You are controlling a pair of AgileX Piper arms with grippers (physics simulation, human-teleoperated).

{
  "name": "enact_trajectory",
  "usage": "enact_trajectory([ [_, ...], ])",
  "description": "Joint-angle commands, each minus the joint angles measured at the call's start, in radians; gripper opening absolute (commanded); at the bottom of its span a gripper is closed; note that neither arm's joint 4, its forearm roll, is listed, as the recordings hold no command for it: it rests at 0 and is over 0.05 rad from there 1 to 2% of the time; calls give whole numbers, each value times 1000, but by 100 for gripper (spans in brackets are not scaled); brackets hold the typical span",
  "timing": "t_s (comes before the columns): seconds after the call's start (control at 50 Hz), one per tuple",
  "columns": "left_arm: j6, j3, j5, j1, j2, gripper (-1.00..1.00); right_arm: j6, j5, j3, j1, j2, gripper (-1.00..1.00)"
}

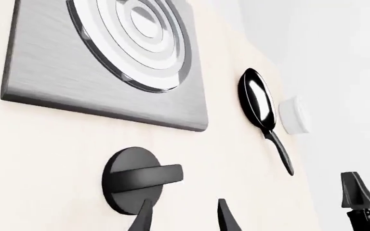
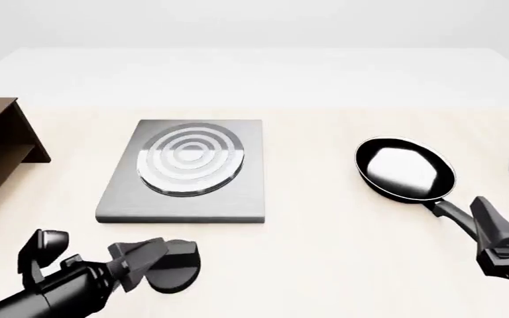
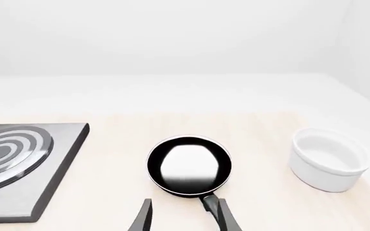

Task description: Turn on the stove and put the frying pan on it.

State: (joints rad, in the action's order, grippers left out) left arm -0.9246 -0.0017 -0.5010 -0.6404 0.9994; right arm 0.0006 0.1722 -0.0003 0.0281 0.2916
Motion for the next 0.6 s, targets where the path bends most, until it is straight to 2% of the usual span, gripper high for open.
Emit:
enact_trajectory([
  [0.02, -19, 2, 397, -34, -457, 100, 0, 11, 0, -1, 17, 100],
  [0.06, 3, 2, 459, -38, -521, 100, 1, 18, 0, -3, 26, 100],
  [0.14, 123, -23, 576, 12, -624, 100, 2, 17, 0, -5, 25, 100],
  [0.18, 257, -136, 764, 101, -714, 100, 2, 13, 0, -3, 21, 100],
  [0.2, 403, -237, 893, 199, -776, 100, 3, 13, 0, -4, 21, 100],
  [0.24, 559, -319, 989, 299, -843, 100, 5, 12, 0, -6, 21, 100],
  [0.28, 597, -332, 1017, 357, -888, 100, 5, 10, 0, -6, 17, 100],
  [0.3, 634, -338, 1025, 393, -905, 100, 7, 9, 0, -7, 16, 100],
  [0.32, 712, -345, 1033, 459, -932, 100, 7, 7, 0, -7, 13, 100],
  [0.34, 727, -340, 1029, 464, -962, 100, 7, 5, 0, -8, 11, 100],
  [0.36, 782, -324, 1015, 500, -963, 100, 2, 7, 0, -6, 13, 100],
  [0.38, 884, -277, 947, 594, -998, 100, 3, 24, 0, -6, 31, 100],
  [0.4, 866, -249, 894, 609, -999, 100, 15, 22, 0, -1, 23, 100],
  [0.42, 848, -203, 860, 684, -999, 100, 15, 21, 0, -1, 22, 100],
  [0.44, 864, -144, 820, 683, -996, 100, 33, 1, 0, 14, -4, 100],
  [0.46, 864, -144, 820, 683, -996, 100, 45, -19, -1, 17, -27, 100],
  [0.48, 956, -131, 751, 689, -999, 100, 52, -54, -7, 22, -59, 100],
  [0.52, 992, -100, 699, 670, -999, 100, 48, -193, -67, 11, -150, 100],
  [0.54, 1036, -71, 678, 690, -999, 100, 59, -272, -112, 1, -187, 100],
  [0.56, 1011, -65, 673, 681, -999, 100, 55, -305, -134, -6, -194, 100],
  [0.6, 1012, -61, 670, 682, -999, 100, 54, -357, -190, -19, -186, 100],
])
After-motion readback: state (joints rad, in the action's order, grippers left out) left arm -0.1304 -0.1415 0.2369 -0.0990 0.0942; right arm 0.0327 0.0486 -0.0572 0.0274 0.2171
